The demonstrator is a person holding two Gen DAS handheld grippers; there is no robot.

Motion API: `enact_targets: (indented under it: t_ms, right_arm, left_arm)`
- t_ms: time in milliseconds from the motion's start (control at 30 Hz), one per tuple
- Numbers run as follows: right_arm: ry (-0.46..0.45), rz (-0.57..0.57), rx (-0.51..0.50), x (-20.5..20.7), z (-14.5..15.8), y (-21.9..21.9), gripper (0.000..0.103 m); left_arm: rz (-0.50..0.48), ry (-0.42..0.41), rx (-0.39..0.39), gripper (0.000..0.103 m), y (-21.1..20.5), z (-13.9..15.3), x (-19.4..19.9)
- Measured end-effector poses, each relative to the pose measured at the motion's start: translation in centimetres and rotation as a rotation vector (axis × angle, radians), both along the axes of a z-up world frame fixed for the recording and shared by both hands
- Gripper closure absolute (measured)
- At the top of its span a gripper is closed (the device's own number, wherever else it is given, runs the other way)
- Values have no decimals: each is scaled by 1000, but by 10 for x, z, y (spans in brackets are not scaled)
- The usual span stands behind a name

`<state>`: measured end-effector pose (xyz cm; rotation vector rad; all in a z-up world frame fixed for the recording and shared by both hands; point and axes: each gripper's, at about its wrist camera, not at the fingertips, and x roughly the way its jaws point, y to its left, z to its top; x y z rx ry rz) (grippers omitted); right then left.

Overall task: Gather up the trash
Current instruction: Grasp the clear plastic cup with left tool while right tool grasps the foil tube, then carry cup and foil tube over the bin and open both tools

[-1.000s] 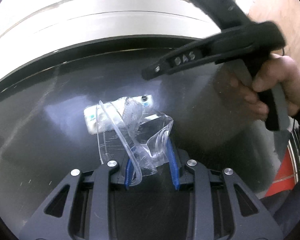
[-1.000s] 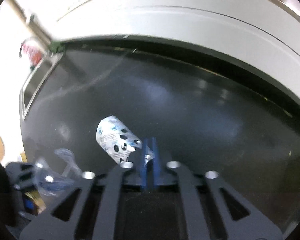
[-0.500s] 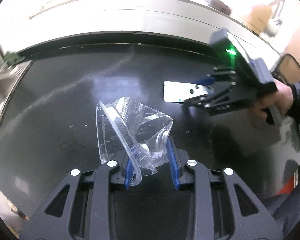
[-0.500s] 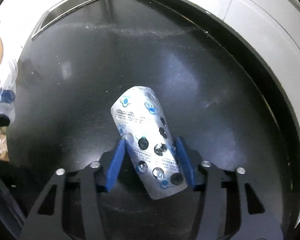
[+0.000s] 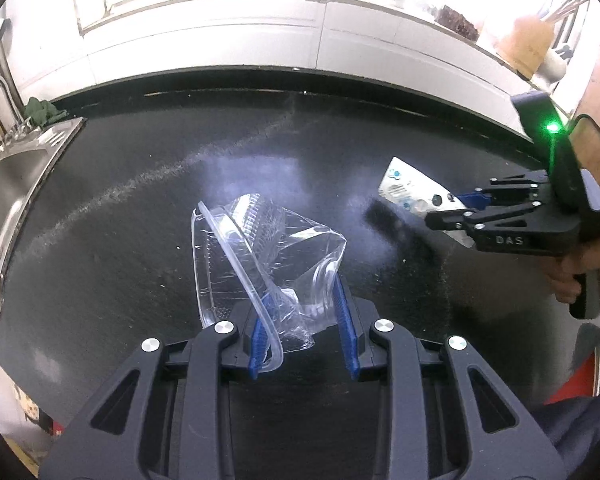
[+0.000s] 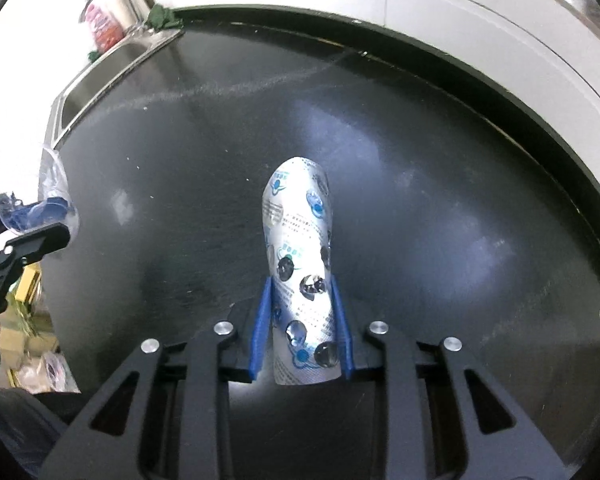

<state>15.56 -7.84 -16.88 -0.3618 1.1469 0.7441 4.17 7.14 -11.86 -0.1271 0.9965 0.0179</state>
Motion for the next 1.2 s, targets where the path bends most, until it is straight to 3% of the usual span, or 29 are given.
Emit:
enact_targets:
  t_ms: [233,367,600,900,1033,1200]
  right_arm:
    - [-48,6,33,-25,43,19,73]
    - [-67,73,73,-49,70,63,72]
    - [-46,278,158,-125,96,175,72]
    - [71,558,179,-257,78,314,72]
    - [122,642,128,-311,53,355,71]
    - [155,665,55,-344,16,387,71]
  left_arm:
    - [21,-36,8,73,25,11,-22]
    - [78,-54,10,73,55,18,-49]
    - [272,-52,34,73,131,23,-135]
    - [551,32,54,73,221,2,-286]
    - [615,56,27,73,243,-15,-329]
    - [630,86,-25,73,263,-49,-355]
